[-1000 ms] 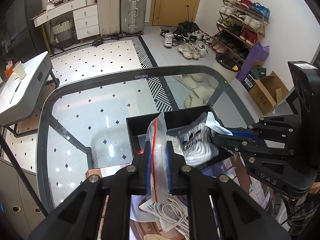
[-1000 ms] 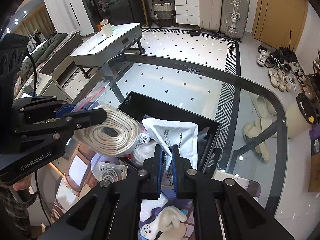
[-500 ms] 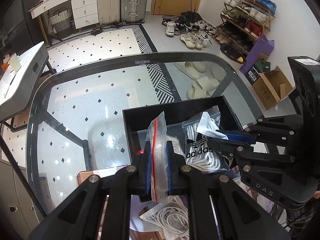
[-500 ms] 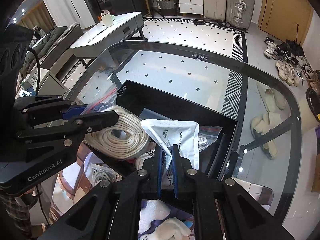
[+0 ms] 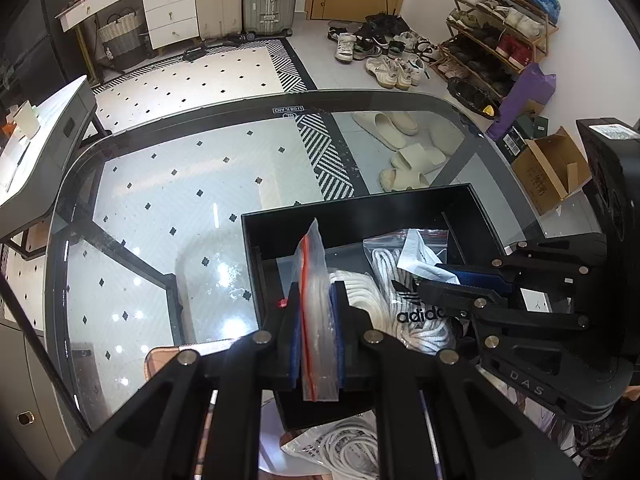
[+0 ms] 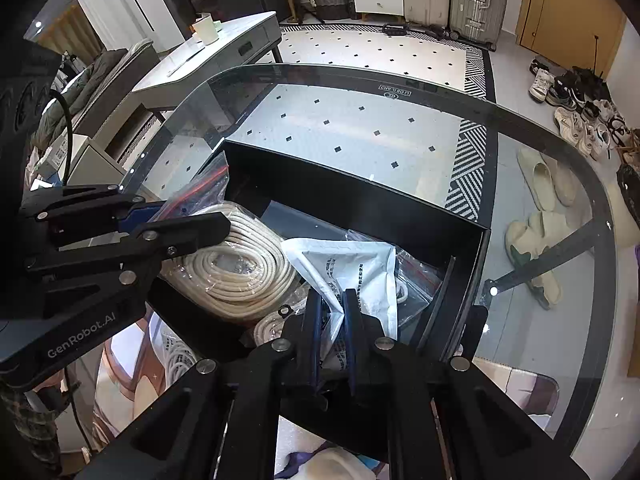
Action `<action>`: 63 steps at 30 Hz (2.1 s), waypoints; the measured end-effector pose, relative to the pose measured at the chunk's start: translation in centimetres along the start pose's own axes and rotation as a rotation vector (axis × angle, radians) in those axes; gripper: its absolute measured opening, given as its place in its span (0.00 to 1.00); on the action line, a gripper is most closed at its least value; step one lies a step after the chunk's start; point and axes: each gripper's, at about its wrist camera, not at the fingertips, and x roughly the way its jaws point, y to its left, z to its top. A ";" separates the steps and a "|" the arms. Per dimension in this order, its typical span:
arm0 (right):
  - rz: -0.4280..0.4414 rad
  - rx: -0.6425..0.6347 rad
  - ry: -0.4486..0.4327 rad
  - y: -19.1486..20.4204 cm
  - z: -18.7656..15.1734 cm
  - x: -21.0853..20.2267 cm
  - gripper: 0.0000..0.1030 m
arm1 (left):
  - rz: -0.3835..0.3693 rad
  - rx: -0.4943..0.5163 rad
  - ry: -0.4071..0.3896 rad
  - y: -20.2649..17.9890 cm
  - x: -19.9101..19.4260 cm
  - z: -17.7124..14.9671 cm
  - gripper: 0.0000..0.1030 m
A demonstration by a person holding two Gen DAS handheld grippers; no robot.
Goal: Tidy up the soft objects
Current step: 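Open both grippers to drop the cable bag and white pouch into the box, then move the left tool to the loose white cable while the right tool approaches the plush bunny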
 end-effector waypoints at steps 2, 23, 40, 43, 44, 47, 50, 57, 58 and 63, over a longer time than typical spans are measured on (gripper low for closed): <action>-0.002 -0.007 -0.010 0.1 0.0 -0.3 0.13 | 0.007 -0.004 -0.001 0.2 -0.1 0.0 0.12; -0.004 0.040 -0.138 0.4 -2.6 -6.5 0.72 | 0.021 0.038 -0.048 -0.5 -3.5 -2.3 0.73; -0.007 0.091 -0.154 1.1 -8.2 -7.7 0.91 | 0.057 -0.023 -0.050 -0.3 -5.3 -9.1 1.00; -0.006 0.101 -0.153 1.3 -9.3 -7.6 0.91 | 0.054 -0.018 -0.048 -1.0 -5.3 -9.9 1.00; -0.004 0.104 -0.152 1.4 -9.7 -7.5 0.91 | 0.057 -0.013 -0.048 -1.4 -5.2 -10.3 1.00; 0.008 0.126 -0.144 1.2 -10.8 -7.2 0.91 | 0.054 -0.001 -0.037 -2.2 -4.9 -11.1 1.00; 0.017 0.147 -0.123 1.0 -11.9 -6.9 0.91 | 0.060 0.001 -0.035 -2.9 -4.6 -11.9 1.00; 0.050 0.226 -0.082 -0.3 -13.3 -6.3 0.91 | 0.068 0.009 -0.006 -3.9 -3.3 -13.7 1.00; 0.049 0.227 -0.077 -0.2 -13.4 -6.2 0.91 | 0.069 0.010 -0.001 -4.0 -3.2 -13.8 1.00; 0.040 0.240 -0.043 -0.4 -13.9 -5.0 0.90 | 0.048 0.012 0.010 -4.6 -2.5 -14.5 1.00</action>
